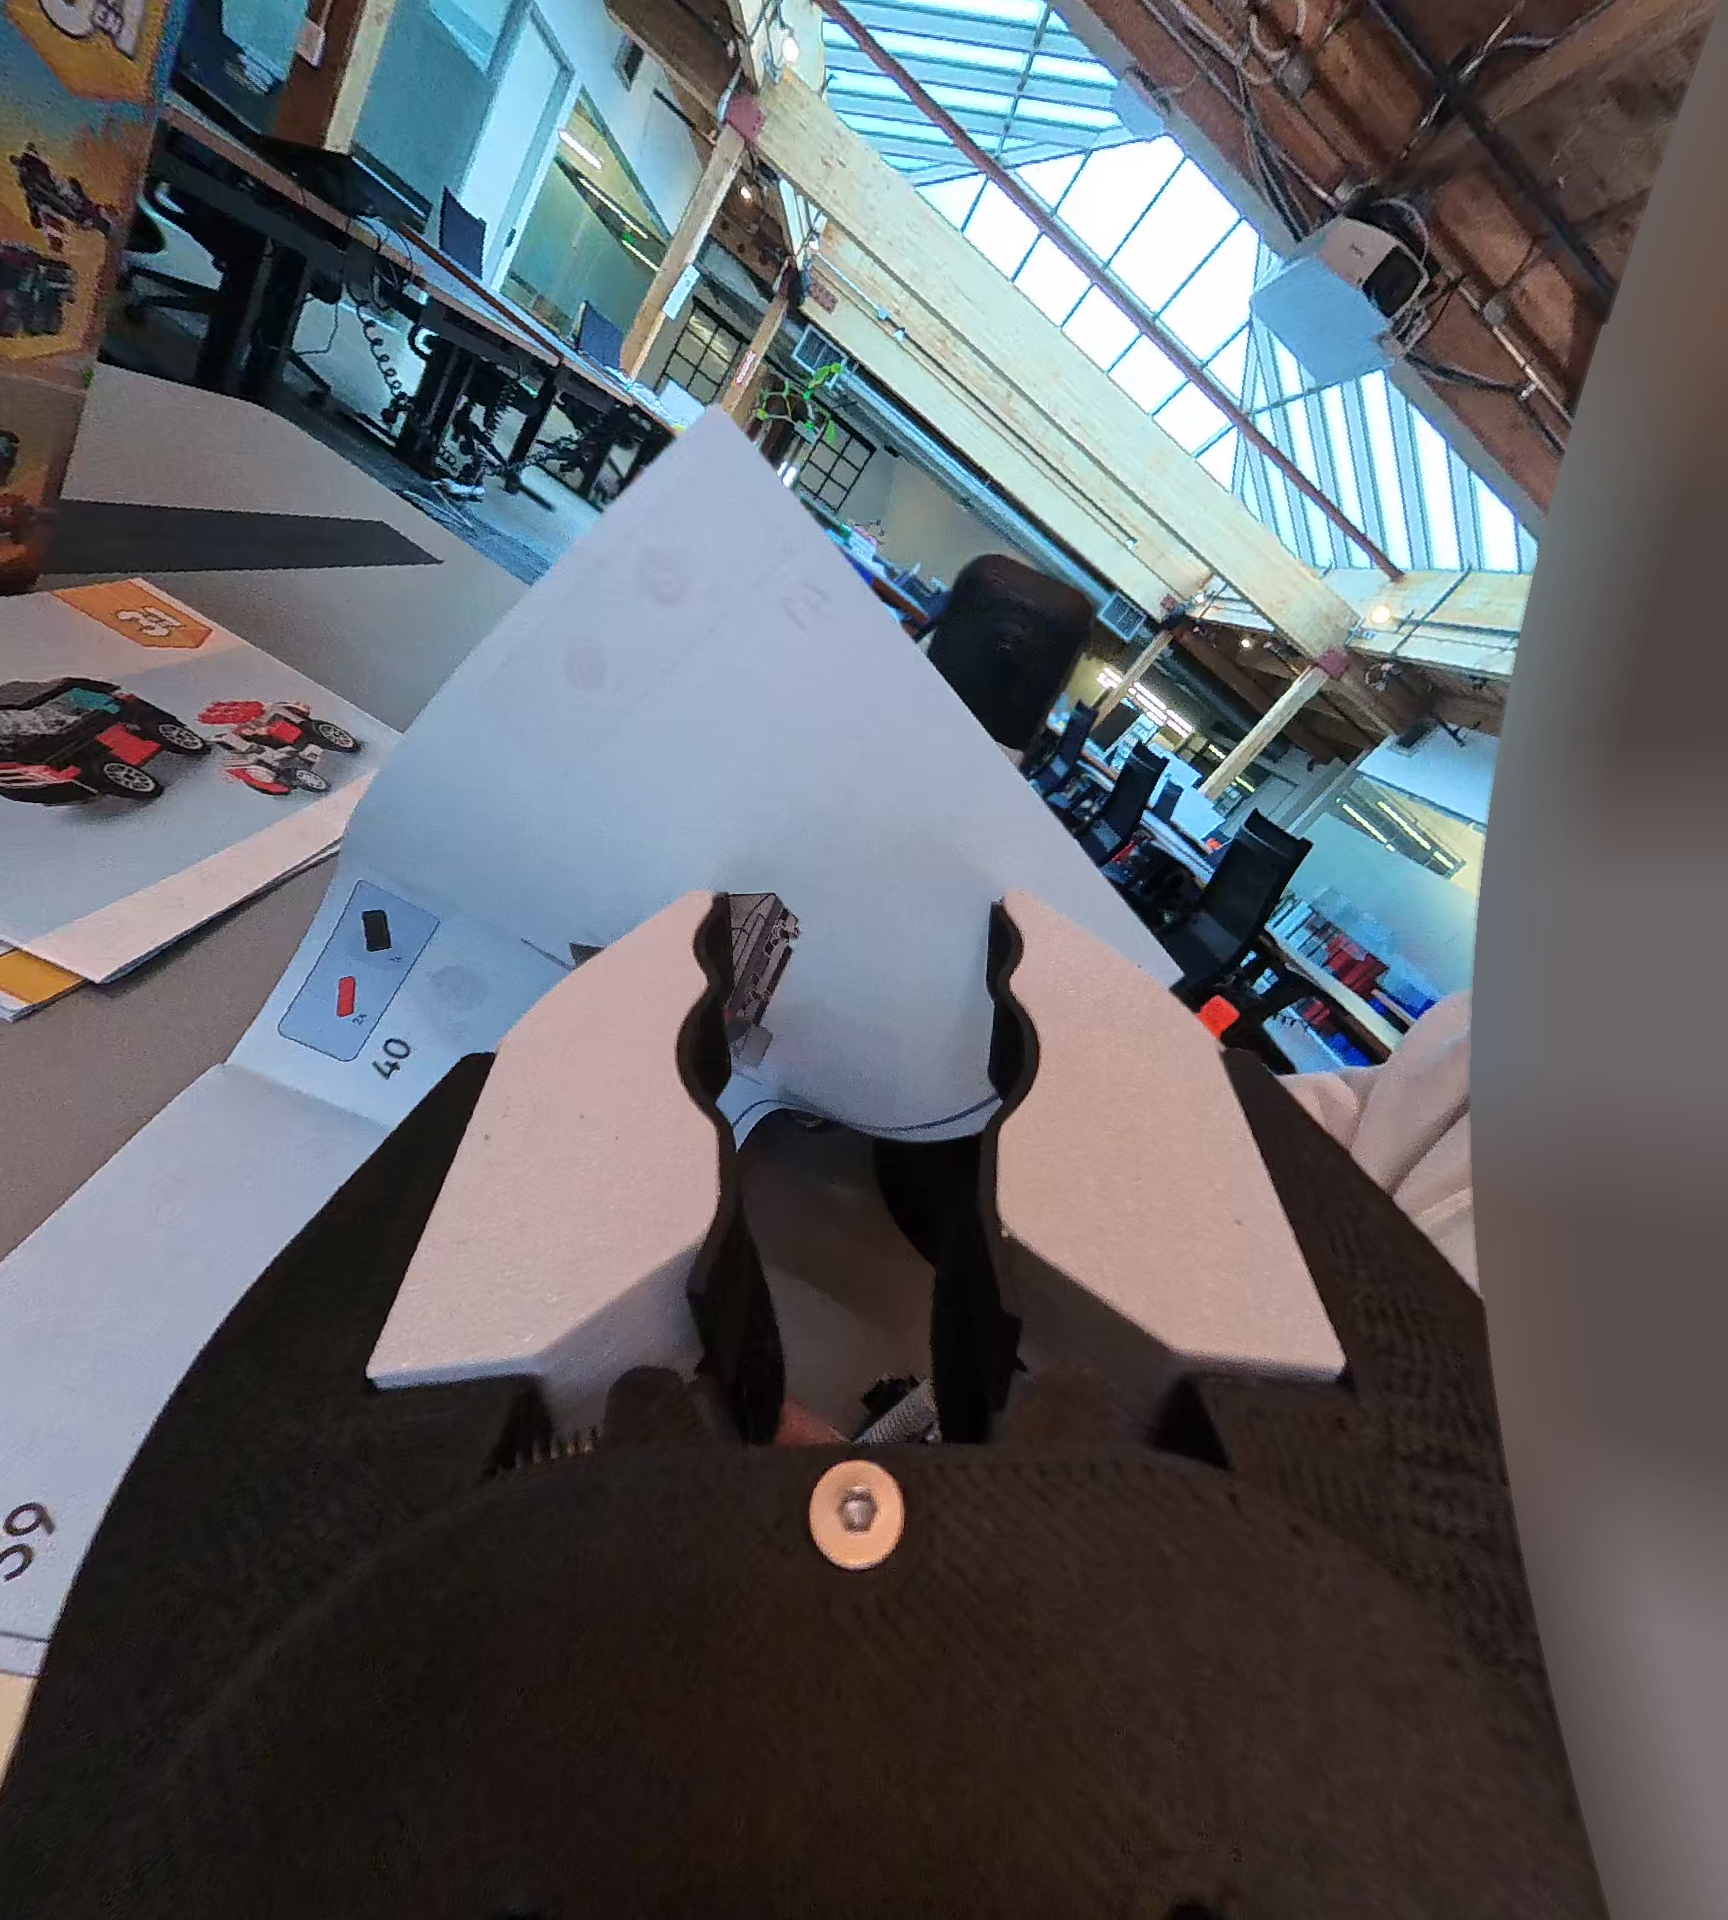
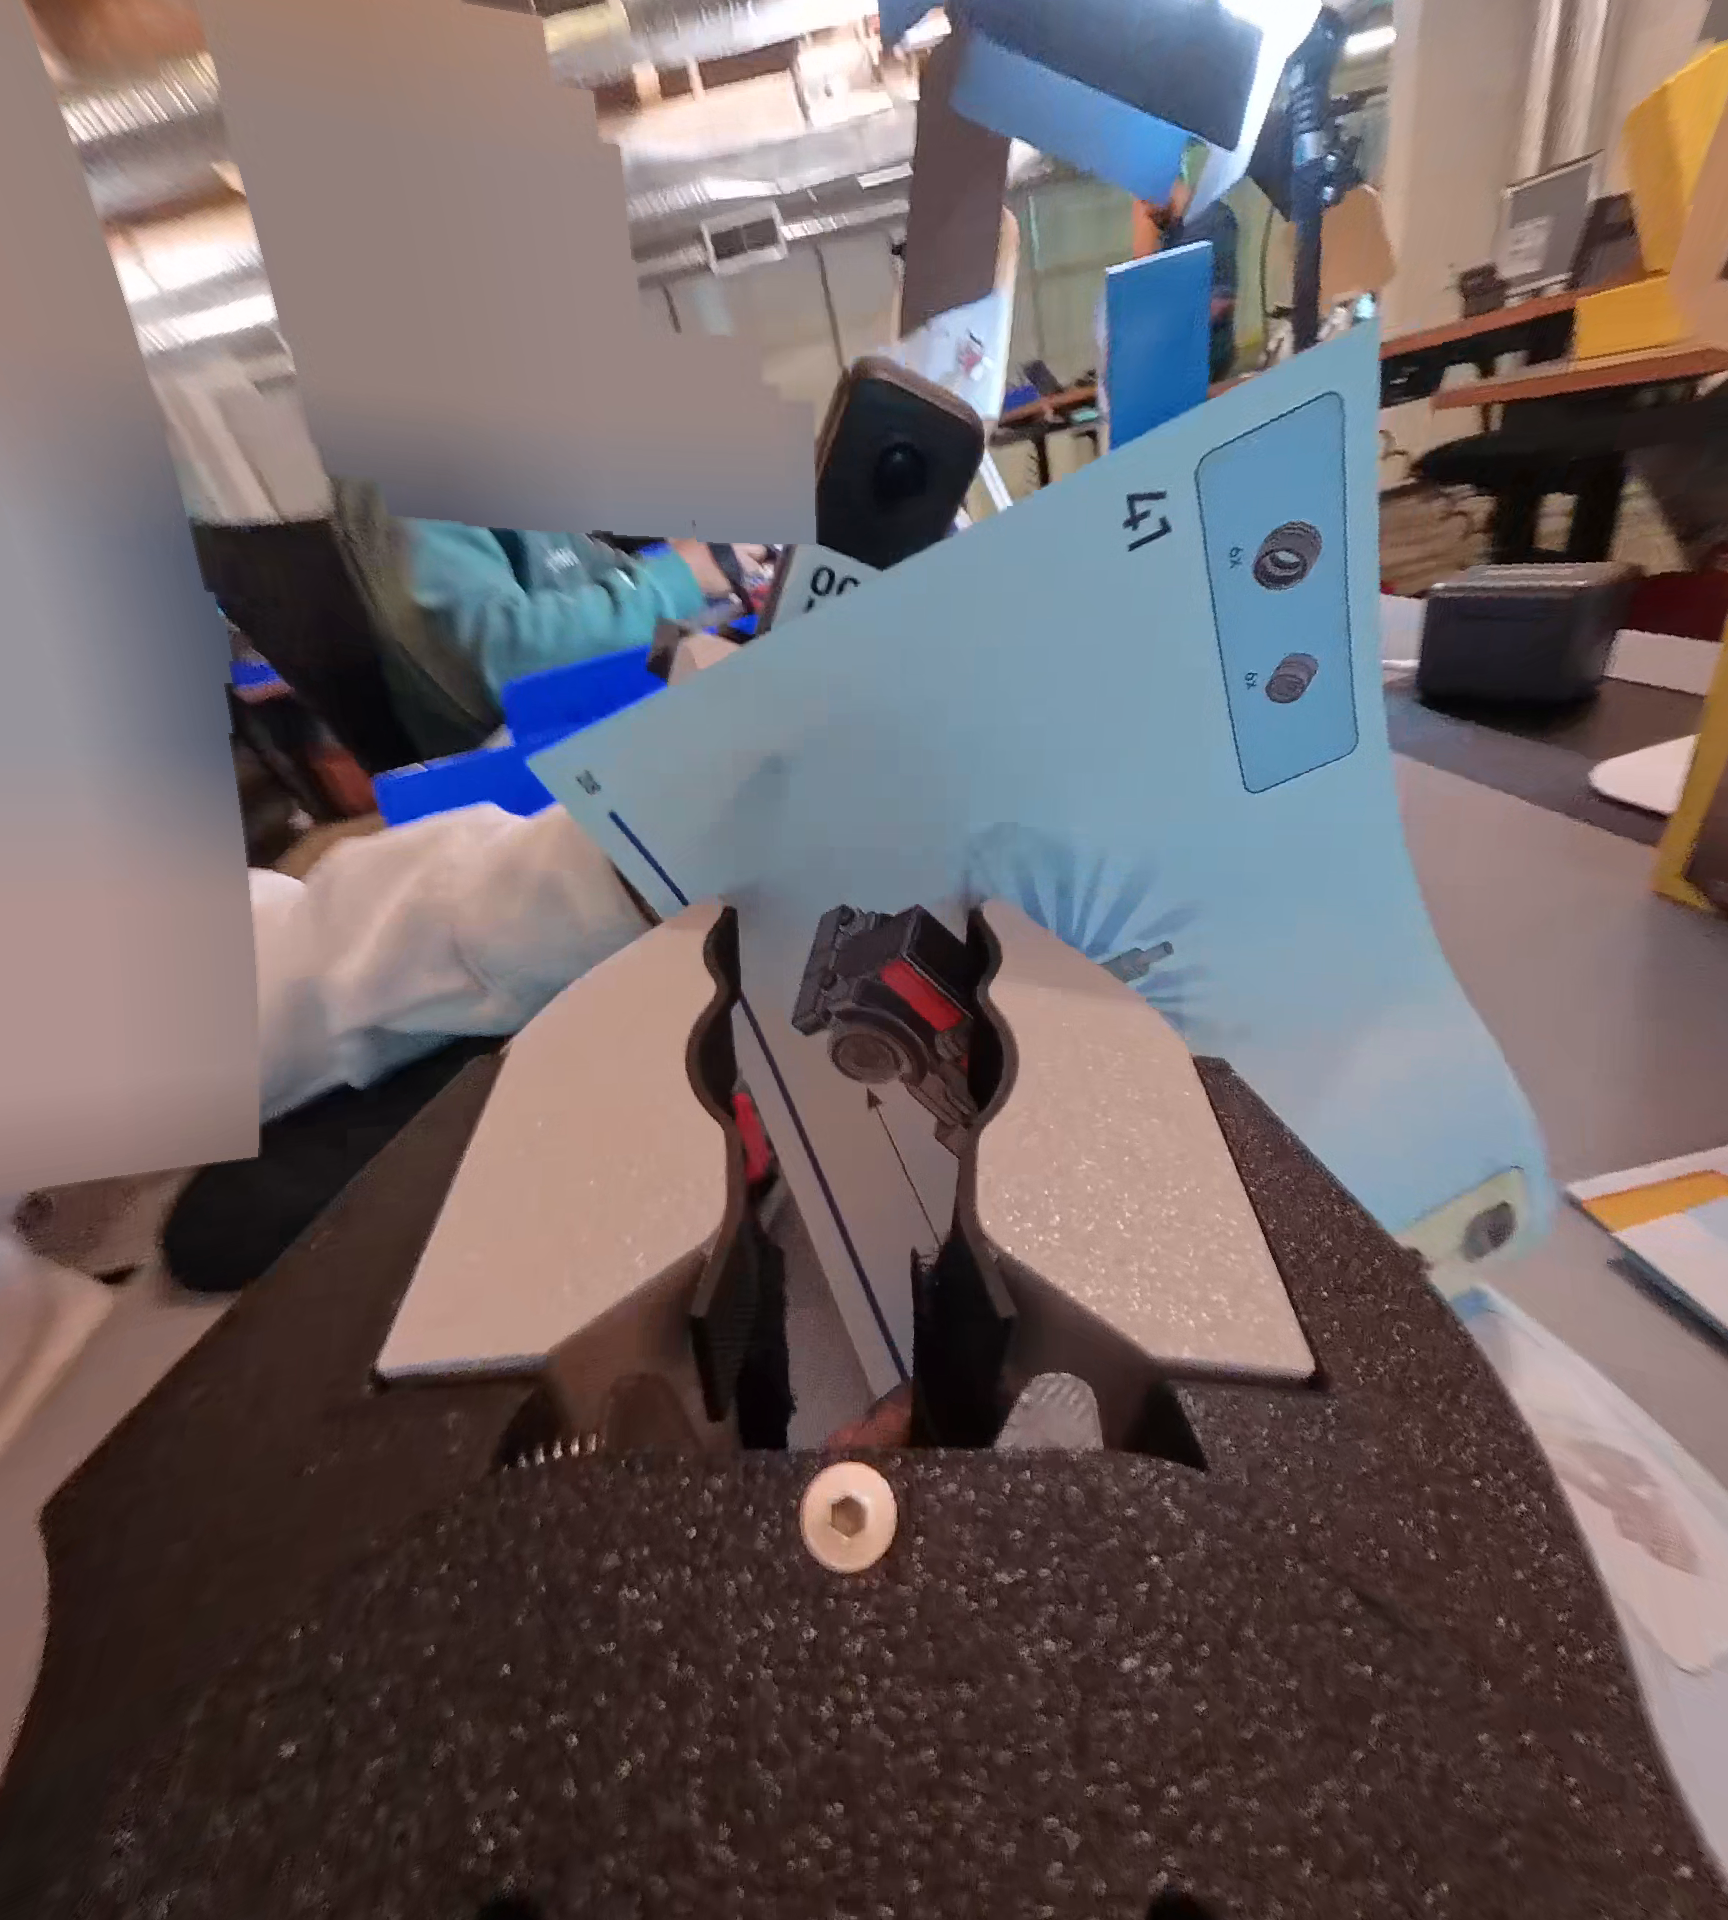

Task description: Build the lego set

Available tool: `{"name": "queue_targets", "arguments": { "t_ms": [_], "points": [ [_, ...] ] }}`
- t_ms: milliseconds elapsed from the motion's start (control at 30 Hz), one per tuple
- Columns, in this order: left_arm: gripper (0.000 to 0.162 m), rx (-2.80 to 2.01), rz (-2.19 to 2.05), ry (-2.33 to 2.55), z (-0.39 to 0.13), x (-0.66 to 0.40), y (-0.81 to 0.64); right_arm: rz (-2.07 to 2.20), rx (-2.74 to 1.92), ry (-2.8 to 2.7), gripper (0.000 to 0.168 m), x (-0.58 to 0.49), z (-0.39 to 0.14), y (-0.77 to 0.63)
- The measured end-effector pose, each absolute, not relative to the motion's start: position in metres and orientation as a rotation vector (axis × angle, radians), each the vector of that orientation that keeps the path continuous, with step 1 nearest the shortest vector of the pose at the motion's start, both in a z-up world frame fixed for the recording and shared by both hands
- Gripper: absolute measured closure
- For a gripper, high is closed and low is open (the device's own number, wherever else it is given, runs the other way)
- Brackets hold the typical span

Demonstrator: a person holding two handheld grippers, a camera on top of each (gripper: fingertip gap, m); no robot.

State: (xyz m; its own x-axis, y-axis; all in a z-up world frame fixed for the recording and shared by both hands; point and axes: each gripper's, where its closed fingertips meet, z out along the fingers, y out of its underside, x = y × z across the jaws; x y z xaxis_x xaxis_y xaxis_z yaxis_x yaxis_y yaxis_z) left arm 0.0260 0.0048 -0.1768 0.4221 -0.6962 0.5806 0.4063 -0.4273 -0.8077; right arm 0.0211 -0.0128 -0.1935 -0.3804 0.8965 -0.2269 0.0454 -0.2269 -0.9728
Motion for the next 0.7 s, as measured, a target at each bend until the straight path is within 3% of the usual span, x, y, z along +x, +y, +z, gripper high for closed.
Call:
{"name": "queue_targets", "arguments": {
  "t_ms": [300,700],
  "points": [
    [0.119,-1.603,-1.209,0.314,-0.18,0.039,0.004,2.029,-1.155,-1.334,0.118,0.03,-0.186,-0.022],
    [0.119,-1.629,-1.14,0.303,-0.181,0.024,0.003,1.904,-1.203,-1.367,0.117,0.021,-0.197,-0.019]
  ]
}}
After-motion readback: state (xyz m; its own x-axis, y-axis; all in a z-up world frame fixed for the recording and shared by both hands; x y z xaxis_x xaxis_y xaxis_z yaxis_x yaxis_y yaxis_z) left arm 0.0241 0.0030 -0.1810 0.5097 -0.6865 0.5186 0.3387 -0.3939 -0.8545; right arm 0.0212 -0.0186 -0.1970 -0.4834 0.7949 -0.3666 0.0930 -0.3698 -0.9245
